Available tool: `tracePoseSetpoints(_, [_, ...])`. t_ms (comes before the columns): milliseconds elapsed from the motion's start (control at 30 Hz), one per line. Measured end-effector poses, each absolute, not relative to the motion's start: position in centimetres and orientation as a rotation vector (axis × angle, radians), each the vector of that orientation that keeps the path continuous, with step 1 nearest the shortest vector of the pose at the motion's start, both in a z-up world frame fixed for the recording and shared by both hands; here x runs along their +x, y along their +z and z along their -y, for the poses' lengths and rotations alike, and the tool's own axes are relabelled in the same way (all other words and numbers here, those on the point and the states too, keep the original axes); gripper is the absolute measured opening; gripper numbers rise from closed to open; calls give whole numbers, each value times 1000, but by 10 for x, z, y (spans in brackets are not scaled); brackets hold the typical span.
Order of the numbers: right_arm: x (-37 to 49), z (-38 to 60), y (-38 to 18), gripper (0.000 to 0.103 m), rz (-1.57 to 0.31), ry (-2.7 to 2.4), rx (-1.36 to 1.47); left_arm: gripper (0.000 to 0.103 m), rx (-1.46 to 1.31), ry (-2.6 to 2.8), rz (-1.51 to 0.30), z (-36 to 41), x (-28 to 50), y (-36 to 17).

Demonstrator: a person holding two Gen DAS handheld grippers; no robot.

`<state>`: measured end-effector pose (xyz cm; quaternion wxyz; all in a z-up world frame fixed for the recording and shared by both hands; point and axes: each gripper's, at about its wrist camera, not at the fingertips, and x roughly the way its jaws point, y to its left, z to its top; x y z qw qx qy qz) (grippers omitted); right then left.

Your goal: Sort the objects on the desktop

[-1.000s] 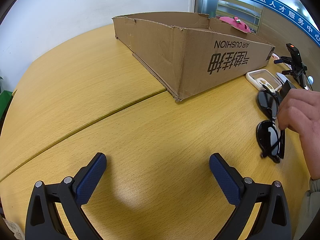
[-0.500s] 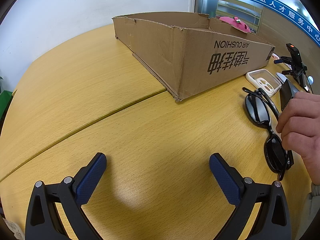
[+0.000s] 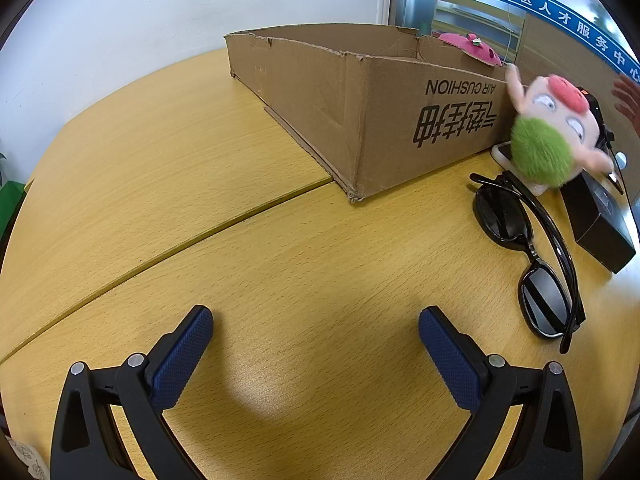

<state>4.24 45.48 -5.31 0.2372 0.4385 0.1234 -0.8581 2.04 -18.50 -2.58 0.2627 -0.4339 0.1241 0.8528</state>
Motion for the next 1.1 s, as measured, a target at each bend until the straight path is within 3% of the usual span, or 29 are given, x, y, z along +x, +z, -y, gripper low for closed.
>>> tracePoseSetpoints(667, [42, -450, -56, 103, -331, -2366, 1208, 103, -1182, 2326, -325, 185, 23, -24])
tracePoseSetpoints(1100, [39, -422, -58, 103, -43, -2762, 1410, 103, -1285, 2533, -187, 169, 24, -28])
